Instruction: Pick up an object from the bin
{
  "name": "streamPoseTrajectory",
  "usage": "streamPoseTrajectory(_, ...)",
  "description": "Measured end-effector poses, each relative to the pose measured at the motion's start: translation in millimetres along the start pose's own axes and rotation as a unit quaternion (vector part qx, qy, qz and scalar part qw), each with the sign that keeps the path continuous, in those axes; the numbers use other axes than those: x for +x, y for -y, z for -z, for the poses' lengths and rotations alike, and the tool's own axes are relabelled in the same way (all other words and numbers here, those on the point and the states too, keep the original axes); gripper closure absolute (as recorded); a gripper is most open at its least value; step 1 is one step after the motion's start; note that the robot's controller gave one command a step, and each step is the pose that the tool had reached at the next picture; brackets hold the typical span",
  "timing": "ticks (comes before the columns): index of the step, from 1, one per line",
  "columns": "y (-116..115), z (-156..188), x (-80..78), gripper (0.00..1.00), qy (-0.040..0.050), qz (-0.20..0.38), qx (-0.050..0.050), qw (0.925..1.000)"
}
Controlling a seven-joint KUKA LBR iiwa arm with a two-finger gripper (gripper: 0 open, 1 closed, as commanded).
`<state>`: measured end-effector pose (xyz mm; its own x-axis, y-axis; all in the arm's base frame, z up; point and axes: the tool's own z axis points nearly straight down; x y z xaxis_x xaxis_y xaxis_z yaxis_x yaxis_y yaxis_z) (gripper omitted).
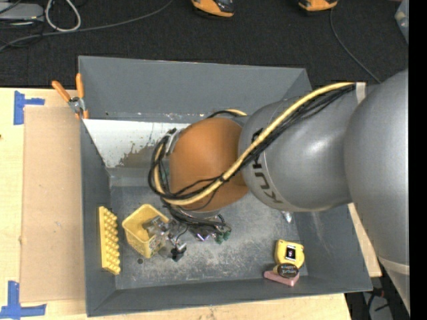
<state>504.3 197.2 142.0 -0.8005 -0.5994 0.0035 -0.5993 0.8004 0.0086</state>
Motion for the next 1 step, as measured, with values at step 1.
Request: streamPoseTrajectory(1,0.8,17.3,-4.9,1.0,0.008,0.001,0.002,1.0)
